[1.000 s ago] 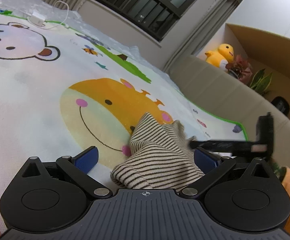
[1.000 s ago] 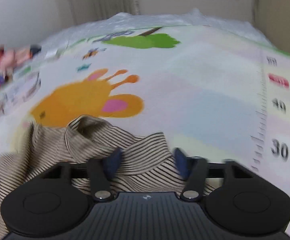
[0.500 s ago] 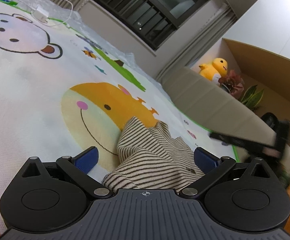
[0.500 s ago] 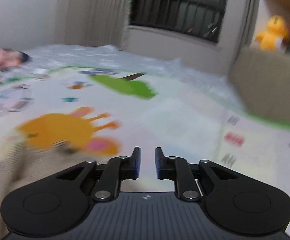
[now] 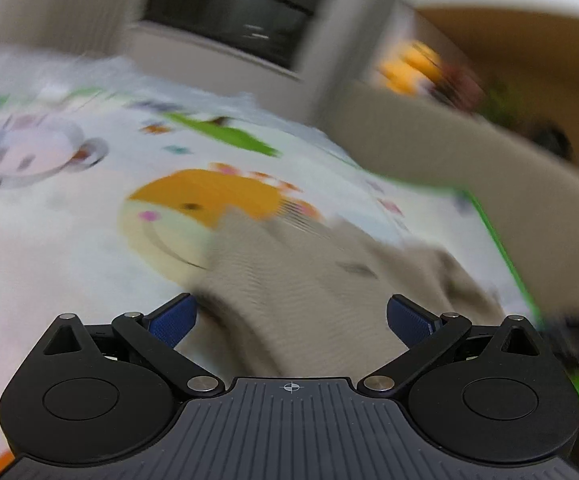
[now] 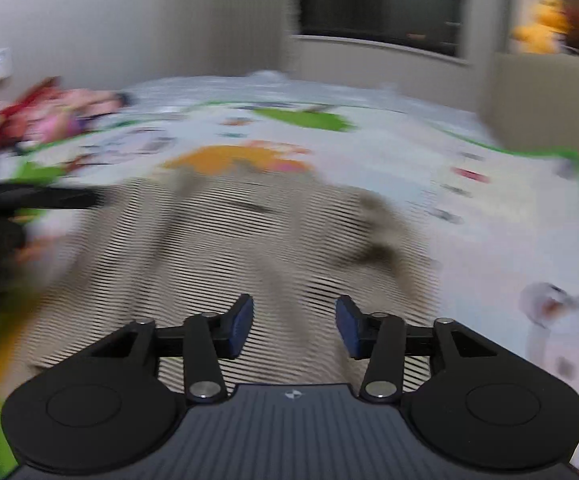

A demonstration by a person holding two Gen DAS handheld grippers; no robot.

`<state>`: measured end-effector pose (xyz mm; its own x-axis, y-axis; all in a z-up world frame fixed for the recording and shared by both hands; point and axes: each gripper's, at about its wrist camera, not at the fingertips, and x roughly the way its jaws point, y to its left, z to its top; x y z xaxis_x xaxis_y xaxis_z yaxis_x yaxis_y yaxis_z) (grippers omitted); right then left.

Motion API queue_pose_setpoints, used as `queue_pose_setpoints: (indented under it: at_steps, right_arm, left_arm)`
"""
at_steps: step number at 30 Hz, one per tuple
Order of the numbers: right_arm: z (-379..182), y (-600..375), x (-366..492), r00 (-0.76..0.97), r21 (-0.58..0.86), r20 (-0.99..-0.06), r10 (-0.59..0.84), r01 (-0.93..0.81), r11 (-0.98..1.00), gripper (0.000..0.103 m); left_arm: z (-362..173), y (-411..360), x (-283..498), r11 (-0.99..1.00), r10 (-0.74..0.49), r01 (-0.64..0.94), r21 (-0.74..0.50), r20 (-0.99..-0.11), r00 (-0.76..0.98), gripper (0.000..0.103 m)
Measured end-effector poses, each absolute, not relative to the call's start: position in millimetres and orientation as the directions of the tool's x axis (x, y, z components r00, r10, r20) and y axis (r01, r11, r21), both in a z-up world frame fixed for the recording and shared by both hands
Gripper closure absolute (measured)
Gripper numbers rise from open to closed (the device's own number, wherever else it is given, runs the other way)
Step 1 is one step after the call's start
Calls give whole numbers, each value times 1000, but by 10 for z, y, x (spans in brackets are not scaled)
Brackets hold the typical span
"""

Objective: Fold clothes

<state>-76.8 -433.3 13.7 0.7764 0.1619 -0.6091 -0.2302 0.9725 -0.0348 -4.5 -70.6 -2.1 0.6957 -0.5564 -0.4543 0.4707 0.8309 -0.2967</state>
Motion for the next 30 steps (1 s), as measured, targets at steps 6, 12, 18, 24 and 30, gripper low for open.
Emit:
queue_pose_setpoints:
  at_steps: [6, 12, 18, 24, 30]
  right_arm:
    - [-71, -4652, -683, 779, 78, -619, 102, -68, 995, 48]
    - [-298, -4464, -603, 770, 113, -619, 153, -106, 988, 37]
    - [-450, -4360, -662, 807, 117, -570, 157, -110, 987, 11]
    - [-474, -4372, -723, 830, 150, -528, 179, -117, 982, 0]
    - [-531, -4543, -688, 793, 271, -551, 261, -126, 954, 0]
  left_arm:
    - [-11, -1184, -859, 701, -608, 709, -72, -580, 542, 0]
    - [-258, -1281, -1030, 706, -529, 708, 2, -664, 529, 2]
    - [-220, -1181, -935, 797, -451, 603, 48, -617, 645, 74]
    - [181, -669, -570, 925, -335, 380, -19, -512, 791, 77]
    - [189, 173, -83, 999, -47, 29, -41, -535, 844, 74]
